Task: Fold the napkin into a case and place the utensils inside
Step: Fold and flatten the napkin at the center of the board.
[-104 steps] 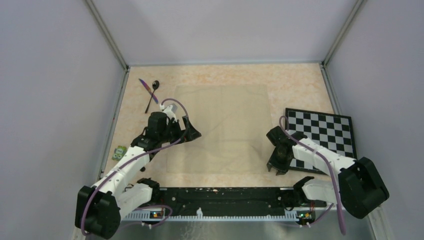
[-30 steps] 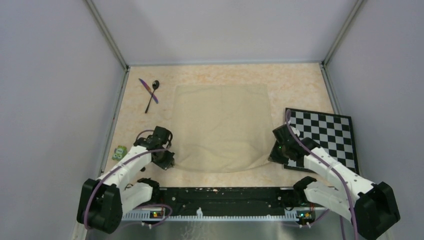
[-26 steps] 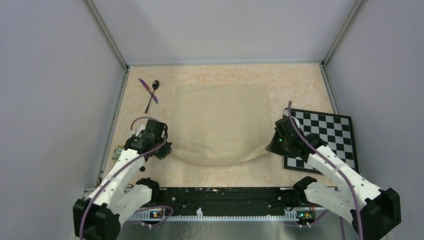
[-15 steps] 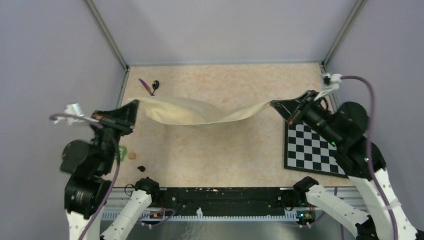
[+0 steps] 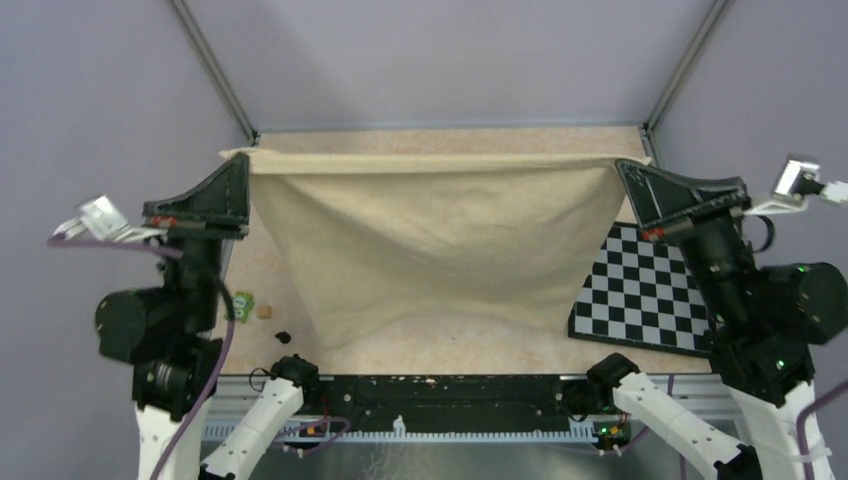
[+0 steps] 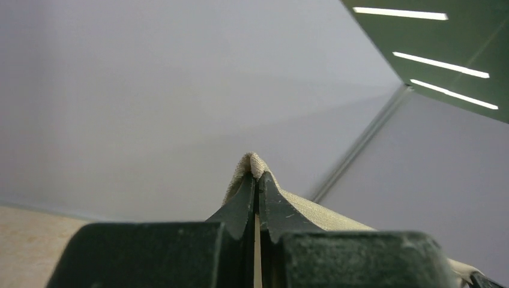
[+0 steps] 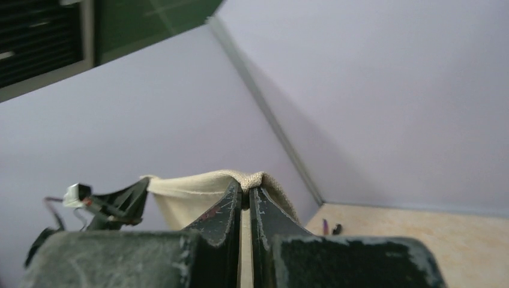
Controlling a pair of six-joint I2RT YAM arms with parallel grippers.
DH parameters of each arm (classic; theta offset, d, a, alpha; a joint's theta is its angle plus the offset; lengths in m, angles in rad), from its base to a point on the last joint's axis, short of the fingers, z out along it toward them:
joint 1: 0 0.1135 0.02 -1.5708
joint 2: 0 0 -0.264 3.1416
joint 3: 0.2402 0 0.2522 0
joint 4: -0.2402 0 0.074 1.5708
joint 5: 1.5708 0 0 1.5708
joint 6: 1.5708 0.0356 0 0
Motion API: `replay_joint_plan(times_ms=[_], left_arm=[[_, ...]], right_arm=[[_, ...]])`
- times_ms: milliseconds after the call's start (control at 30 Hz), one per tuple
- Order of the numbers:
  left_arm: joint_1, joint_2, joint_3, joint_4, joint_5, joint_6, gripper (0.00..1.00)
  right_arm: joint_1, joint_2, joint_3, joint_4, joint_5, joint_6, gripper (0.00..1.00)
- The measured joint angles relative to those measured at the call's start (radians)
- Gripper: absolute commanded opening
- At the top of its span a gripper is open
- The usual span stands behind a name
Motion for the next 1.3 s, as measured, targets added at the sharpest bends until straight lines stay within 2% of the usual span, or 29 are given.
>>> replay_joint_plan(times_ms=[167,267,400,533,600,767,867,967,1133,1300], left_arm=[[0.0,0.252,-0.066,0.14,-0.114,0.052,0.0],[0.004,0.486,-0.114,0.204,-0.19,0.079,0.0],[0.022,0.727,-0.183,0.242,-0.19,0.078,0.0],[0.055,0.939,-0.215,0.321,-0.127,0.066,0.0],[0.069,1.039,-0.206,0.375,-0.087,0.068,0.0],[0.12,1.303,-0.077,0.458,0.019,0.079,0.0],[0.146,1.397,-0.021,0.483,0.087,0.079,0.0],[0.164,1.432,-0.004,0.484,0.162,0.079,0.0],[0.176,1.414,-0.004,0.435,0.237,0.075,0.0],[0.176,1.296,-0.04,0.226,0.301,0.047,0.0]], right_arm=[[0.0,0.149,-0.1,0.008,0.333,0.002,0.0],[-0.01,0.27,-0.225,0.076,0.494,-0.018,0.0],[-0.09,0.478,-0.339,0.168,0.549,-0.039,0.0],[-0.209,0.722,-0.336,0.282,0.481,-0.049,0.0],[-0.249,0.876,-0.275,0.313,0.438,-0.071,0.0],[-0.314,1.226,-0.014,0.281,0.302,-0.145,0.0],[-0.341,1.357,0.13,0.223,0.192,-0.185,0.0],[-0.354,1.408,0.207,0.151,0.101,-0.208,0.0],[-0.359,1.408,0.235,0.04,0.013,-0.225,0.0],[-0.359,1.293,0.094,-0.061,-0.039,-0.214,0.0]])
